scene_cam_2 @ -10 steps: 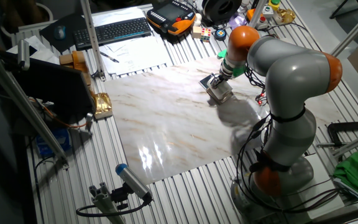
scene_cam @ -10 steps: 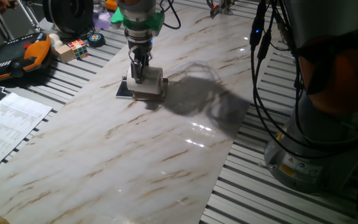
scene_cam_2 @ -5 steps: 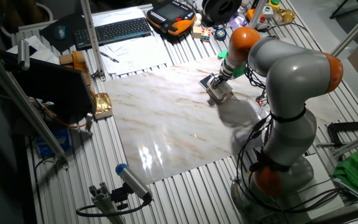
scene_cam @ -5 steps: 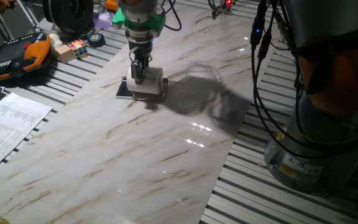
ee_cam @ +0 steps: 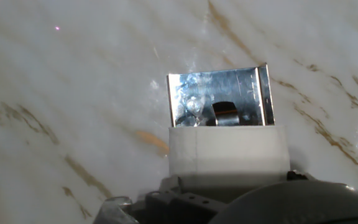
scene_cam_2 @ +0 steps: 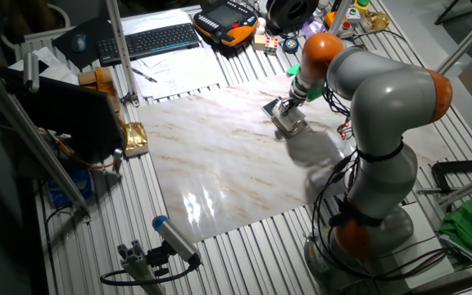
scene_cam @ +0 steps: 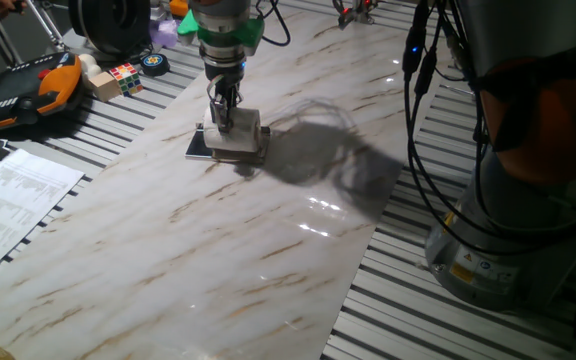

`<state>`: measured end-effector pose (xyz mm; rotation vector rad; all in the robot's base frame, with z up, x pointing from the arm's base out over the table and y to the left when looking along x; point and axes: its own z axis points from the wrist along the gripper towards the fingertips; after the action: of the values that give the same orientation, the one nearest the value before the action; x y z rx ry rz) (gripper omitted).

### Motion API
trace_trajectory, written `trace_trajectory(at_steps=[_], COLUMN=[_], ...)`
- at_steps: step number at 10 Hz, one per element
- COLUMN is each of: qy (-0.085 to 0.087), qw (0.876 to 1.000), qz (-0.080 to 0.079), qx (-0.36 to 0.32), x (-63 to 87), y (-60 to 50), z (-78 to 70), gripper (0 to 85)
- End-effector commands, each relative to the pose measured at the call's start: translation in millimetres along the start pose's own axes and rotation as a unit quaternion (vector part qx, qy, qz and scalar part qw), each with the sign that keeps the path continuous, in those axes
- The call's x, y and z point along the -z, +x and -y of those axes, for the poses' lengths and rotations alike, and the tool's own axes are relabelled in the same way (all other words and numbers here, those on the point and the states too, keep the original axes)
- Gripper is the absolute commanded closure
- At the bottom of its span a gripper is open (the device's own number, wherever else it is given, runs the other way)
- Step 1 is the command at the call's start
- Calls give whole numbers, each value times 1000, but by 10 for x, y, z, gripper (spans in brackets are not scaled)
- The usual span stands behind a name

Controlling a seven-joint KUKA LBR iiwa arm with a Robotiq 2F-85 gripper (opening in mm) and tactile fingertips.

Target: Take the roll of paper down from the shelf

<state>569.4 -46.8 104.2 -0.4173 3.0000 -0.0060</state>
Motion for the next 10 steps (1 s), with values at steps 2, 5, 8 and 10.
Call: trace_trajectory(at_steps=[2,5,8,10], qy=[5,15,20,19], qw=[1000,1000,1000,1000], qz=[1,2,8,10], qx=[0,-6,-13,-13], x=[50,183,182,165], y=[-28,-107,-184,-254], z=[4,10,-53,-41], gripper=[843,843,843,843])
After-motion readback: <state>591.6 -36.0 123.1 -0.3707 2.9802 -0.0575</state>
